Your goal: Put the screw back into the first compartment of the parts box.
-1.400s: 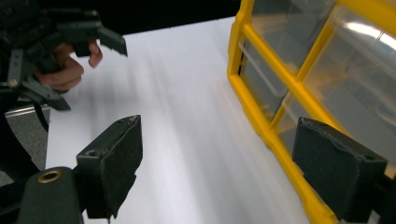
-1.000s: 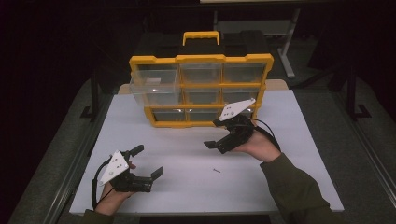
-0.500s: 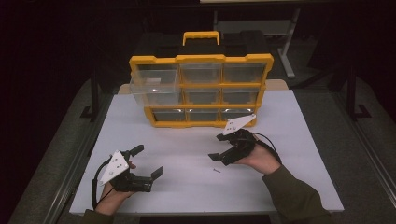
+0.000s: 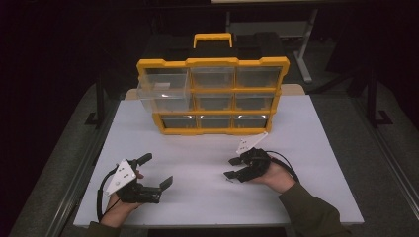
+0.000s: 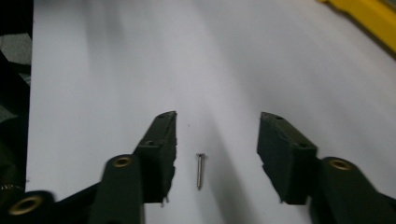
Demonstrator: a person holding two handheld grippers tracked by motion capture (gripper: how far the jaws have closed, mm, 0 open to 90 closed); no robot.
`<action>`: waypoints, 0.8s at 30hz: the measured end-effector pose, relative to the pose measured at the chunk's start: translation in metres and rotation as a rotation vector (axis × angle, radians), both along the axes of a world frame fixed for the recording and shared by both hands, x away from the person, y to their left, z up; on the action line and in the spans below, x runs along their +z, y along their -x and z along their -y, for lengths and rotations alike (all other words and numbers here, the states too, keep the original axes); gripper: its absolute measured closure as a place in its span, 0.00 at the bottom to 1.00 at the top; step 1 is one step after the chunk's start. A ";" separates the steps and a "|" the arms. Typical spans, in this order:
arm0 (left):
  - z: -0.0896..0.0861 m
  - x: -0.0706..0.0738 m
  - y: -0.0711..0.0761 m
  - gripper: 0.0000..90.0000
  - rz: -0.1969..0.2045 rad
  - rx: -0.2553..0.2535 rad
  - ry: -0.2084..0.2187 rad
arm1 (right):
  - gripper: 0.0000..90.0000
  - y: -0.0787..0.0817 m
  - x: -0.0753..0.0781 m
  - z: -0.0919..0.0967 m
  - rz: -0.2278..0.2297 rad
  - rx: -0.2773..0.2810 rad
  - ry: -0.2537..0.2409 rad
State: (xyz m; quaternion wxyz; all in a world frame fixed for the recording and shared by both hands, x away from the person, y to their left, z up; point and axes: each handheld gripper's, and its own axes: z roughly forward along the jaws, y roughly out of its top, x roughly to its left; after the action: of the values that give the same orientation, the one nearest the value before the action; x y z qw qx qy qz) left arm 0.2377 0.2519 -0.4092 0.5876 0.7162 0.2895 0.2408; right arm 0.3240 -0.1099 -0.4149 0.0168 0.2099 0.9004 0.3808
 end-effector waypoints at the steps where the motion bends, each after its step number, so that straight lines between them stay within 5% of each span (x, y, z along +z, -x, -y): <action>1: 0.000 0.000 0.000 0.00 0.000 0.000 0.002 | 0.60 0.001 -0.001 -0.001 -0.021 -0.007 0.000; 14: 0.001 0.000 0.000 0.00 -0.002 -0.002 -0.002 | 0.84 -0.006 -0.019 -0.006 -0.045 0.070 0.073; 24: 0.001 0.000 0.000 0.00 -0.002 -0.002 -0.003 | 0.92 -0.004 -0.024 -0.011 -0.060 0.104 0.115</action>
State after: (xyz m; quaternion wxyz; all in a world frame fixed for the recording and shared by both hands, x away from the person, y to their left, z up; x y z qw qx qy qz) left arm 0.2377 0.2509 -0.4094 0.5864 0.7177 0.2891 0.2398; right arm 0.3281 -0.0986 -0.4389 -0.0179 0.1730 0.9305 0.3224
